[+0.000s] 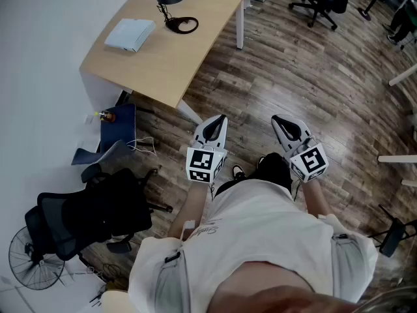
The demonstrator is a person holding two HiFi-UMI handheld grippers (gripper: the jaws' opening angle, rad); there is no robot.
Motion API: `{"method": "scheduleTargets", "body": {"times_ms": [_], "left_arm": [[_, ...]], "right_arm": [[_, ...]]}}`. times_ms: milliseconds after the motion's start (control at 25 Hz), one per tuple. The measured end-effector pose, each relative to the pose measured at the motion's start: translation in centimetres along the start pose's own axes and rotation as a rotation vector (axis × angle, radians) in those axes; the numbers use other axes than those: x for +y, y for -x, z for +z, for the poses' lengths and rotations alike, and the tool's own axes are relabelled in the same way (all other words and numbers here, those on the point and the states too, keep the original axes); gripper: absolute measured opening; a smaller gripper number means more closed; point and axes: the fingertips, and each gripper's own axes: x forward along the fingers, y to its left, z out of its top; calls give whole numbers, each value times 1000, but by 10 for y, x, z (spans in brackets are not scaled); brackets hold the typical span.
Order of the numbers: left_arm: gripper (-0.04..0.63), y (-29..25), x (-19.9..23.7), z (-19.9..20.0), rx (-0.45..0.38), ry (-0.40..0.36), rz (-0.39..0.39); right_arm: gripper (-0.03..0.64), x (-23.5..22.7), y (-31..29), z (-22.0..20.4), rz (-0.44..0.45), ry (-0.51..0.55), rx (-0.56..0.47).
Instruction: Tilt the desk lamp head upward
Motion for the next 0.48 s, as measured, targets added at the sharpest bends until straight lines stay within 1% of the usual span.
{"method": "scheduleTargets", "body": {"times_ms": [280, 480], "left_arm": [[17, 0, 21, -6, -8, 36, 14], [17, -10, 24, -4, -25, 106, -18]], "right_arm": [[-5, 1, -19, 8, -8, 18, -13], [-5, -6, -21, 11, -36, -18, -18]]}}
